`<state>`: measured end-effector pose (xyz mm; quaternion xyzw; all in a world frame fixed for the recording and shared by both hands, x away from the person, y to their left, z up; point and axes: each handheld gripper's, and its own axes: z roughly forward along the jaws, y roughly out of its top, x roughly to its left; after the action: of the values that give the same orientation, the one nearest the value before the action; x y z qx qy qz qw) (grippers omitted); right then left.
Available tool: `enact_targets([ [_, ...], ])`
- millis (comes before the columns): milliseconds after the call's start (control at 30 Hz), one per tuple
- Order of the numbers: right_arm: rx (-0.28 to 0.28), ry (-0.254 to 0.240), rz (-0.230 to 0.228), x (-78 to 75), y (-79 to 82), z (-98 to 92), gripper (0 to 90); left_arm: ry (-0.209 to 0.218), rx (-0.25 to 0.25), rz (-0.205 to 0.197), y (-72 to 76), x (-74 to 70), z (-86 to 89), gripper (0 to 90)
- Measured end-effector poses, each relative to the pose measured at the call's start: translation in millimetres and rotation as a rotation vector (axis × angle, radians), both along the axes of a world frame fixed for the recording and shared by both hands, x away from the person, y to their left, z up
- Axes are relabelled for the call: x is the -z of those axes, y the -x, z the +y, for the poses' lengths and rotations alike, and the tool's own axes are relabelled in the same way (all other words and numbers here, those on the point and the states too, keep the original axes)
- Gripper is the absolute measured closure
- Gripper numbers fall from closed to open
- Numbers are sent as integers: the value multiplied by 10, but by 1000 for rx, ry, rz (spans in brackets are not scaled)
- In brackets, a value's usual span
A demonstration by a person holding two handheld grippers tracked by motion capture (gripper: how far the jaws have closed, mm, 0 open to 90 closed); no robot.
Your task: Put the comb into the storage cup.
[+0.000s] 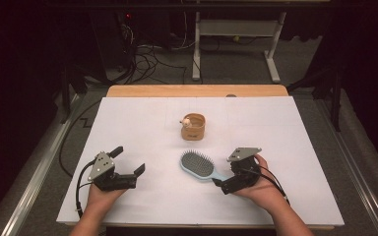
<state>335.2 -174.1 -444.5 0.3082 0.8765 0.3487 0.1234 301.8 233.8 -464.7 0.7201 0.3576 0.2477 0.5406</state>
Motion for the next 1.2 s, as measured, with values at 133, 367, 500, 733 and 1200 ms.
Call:
enact_targets([
  [133,-23,17,12,-45,-70,98,3,4,-5,0,-5,2,4,0],
  [367,-35,41,39,-104,-184,241,2,2,0,-2,0,2,0,0],
  [500,-46,54,38,-112,-232,332,2,1,-4,-3,-6,5,-2,0],
  [733,-61,85,50,-92,-323,490,2,3,-3,-4,1,1,4,0],
  [1200,-94,170,103,-45,-431,780,2,11,-14,-12,-2,-7,23,0],
])
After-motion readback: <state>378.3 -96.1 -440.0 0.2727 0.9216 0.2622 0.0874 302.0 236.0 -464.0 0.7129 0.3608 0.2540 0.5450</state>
